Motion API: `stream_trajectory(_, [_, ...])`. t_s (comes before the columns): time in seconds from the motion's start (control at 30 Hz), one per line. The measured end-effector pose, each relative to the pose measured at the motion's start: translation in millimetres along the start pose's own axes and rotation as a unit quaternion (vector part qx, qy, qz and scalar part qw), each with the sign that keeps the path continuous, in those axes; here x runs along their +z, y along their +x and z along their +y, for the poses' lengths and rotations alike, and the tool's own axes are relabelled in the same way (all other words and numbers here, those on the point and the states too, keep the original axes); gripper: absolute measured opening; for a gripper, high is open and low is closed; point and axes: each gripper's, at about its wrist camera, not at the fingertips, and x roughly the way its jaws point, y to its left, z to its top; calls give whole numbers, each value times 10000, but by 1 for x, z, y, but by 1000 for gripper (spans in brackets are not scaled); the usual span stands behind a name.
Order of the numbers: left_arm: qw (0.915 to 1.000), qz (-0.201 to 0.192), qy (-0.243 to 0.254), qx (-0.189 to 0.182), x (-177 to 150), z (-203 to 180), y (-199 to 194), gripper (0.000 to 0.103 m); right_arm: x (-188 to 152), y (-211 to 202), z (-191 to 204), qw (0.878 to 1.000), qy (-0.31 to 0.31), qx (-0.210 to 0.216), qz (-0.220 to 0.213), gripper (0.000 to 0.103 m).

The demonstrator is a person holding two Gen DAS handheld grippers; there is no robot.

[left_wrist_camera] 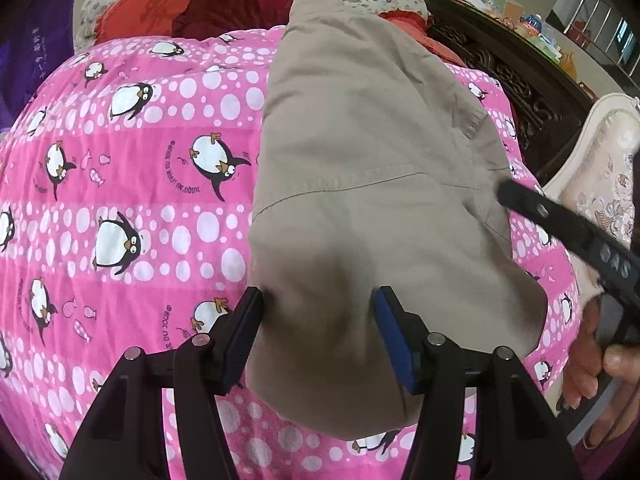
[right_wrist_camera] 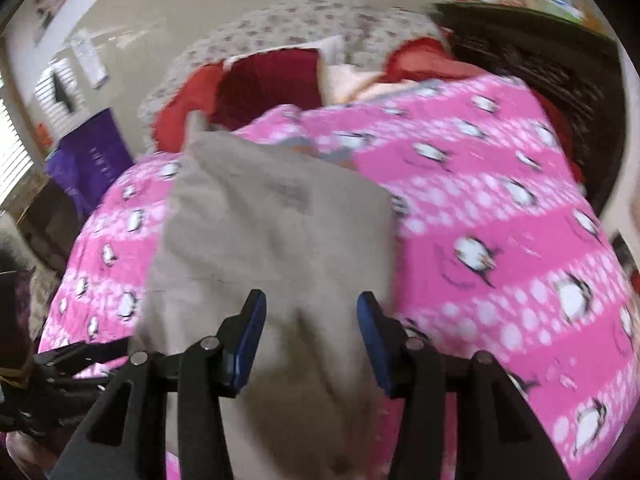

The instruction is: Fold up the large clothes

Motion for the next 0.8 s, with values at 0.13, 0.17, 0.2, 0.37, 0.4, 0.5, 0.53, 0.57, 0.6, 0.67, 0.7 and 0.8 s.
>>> stream_trajectory(0.13, [10000, 21, 17, 9, 0, 0, 2, 48, 16, 30, 12, 9999, 54, 95, 94, 49])
stream_trajectory(0.17, [10000, 20, 11, -3, 1, 0, 2, 49, 21, 45, 10, 9997, 73, -115, 200, 49])
stream_trajectory(0.2, [10000, 19, 4, -18, 2, 0, 3, 50, 24, 58, 5, 9990, 116, -305, 309, 49])
stream_trajectory(0.37, [10000, 26, 20, -5, 3, 1, 8, 52, 26, 80, -5, 9977, 272, -397, 478, 48])
stream_trajectory(0.4, [10000, 24, 6, -13, 4, 1, 8, 53, 24, 76, -3, 9977, 201, -445, 462, 48])
stream_trajectory(0.5, [10000, 40, -73, -54, 4, 4, 10, 53, 17, 52, 4, 9979, -5, -480, 436, 49])
stream_trajectory(0.53, [9999, 44, -82, -69, 4, 5, 9, 53, 13, 42, 5, 9984, -23, -397, 407, 49])
stream_trajectory(0.57, [9999, 43, -81, -76, 4, 5, 9, 53, 7, 29, 4, 9991, -18, -269, 341, 49])
stream_trajectory(0.6, [9999, 45, -81, -65, 4, 5, 9, 53, -1, 19, 4, 9994, -4, -193, 272, 53])
stream_trajectory(0.67, [9999, 40, -81, -42, 3, 4, 8, 53, -19, 8, 1, 9994, -49, -173, 287, 58])
stream_trajectory(0.7, [10000, 37, -74, -31, 3, 3, 7, 53, -27, 8, 1, 9991, -134, -234, 339, 60])
stream_trajectory(0.8, [10000, 25, -24, 5, 0, 0, 7, 53, -48, 28, -2, 9957, -368, -617, 589, 61])
